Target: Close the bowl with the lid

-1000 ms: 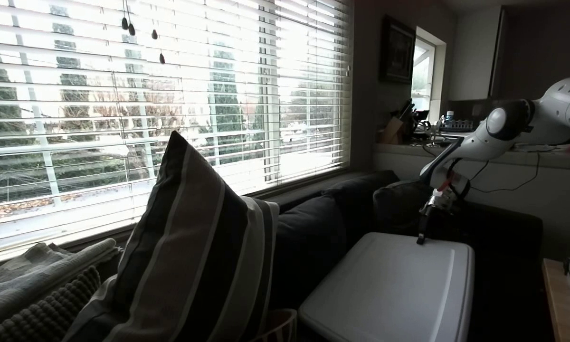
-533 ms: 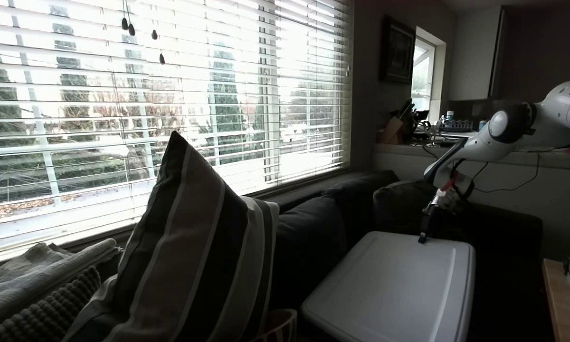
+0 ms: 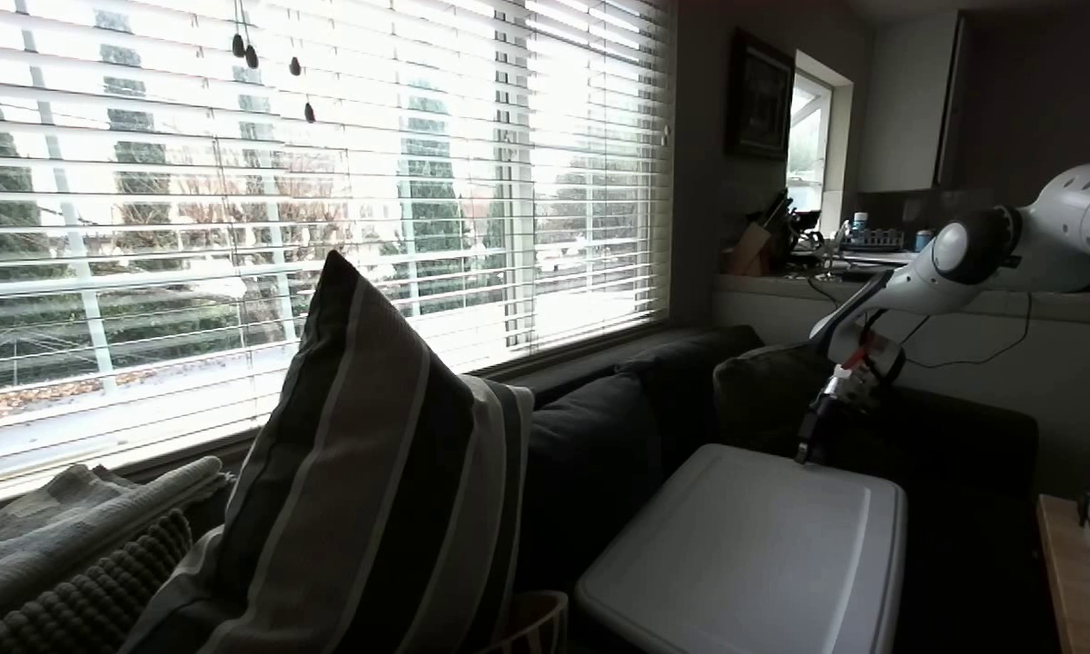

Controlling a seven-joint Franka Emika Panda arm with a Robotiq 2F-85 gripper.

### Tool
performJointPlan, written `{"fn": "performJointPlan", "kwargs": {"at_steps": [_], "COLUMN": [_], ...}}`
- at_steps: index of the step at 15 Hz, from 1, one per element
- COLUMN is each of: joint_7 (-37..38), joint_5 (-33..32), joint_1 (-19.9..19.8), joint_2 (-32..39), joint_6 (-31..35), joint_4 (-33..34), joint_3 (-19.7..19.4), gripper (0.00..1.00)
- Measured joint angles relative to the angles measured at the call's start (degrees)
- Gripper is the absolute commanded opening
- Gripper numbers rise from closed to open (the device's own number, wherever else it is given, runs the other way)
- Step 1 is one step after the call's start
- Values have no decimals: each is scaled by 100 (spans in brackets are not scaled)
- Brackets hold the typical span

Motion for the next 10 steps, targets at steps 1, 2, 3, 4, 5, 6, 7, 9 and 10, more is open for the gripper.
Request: {"fn": "performJointPlan", "kwargs": {"at_steps": [1,2,3,4,5,6,7,9,10], "joint_7": [131,272,418,563,706,841,961,1171,1311], "joint_5": [0,0,0,0,0,0,-4,-16,-17], "joint_1": [7,19,30,43,57,77,105,201,275], "joint_2": [-1,-2,-7,-18,-35,-59,-96,-231,-336], "joint_6": [154,305,443,572,705,832,941,1123,1237], "joint_4": [16,32,44,54,56,55,40,-74,-194], "joint_3": [-29,-63,-94,-128,-160,-195,-226,-286,-320], "gripper": [96,100,100,100,100,100,100,100,100]}}
